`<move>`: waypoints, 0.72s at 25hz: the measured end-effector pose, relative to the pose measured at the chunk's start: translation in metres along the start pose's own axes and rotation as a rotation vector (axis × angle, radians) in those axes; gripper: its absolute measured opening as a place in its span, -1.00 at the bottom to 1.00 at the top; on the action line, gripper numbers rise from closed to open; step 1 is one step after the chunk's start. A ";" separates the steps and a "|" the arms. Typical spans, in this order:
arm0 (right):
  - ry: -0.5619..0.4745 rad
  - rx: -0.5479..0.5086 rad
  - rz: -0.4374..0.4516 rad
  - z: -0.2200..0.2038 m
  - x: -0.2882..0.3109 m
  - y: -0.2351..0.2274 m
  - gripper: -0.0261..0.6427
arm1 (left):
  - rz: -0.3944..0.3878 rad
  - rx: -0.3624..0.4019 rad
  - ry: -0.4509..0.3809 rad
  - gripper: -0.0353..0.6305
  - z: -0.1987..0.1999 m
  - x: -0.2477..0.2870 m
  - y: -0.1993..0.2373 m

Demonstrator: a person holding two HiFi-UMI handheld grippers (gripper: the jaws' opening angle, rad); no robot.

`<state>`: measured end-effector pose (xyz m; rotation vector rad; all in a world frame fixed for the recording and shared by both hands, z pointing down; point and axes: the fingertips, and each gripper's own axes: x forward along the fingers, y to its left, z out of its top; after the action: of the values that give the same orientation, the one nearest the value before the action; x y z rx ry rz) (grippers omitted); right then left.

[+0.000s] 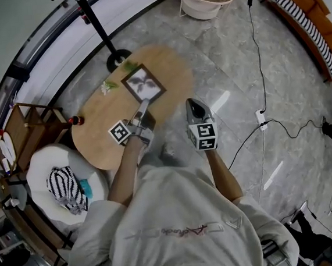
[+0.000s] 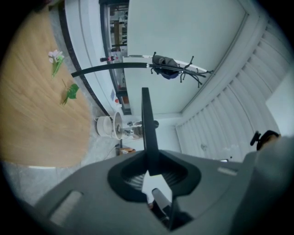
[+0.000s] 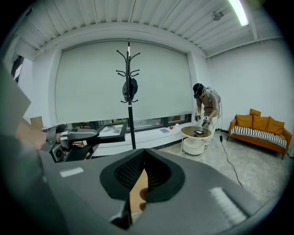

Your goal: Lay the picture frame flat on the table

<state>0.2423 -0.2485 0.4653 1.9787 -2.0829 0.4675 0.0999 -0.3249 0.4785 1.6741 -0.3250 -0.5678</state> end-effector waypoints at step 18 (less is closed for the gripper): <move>0.078 0.021 -0.039 -0.058 0.043 0.004 -0.91 | 0.094 -0.064 0.045 -0.69 0.021 -0.020 0.083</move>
<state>0.2331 -0.2661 0.5347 1.9760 -1.9964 0.5518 0.0798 -0.3476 0.5612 1.5986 -0.3473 -0.4657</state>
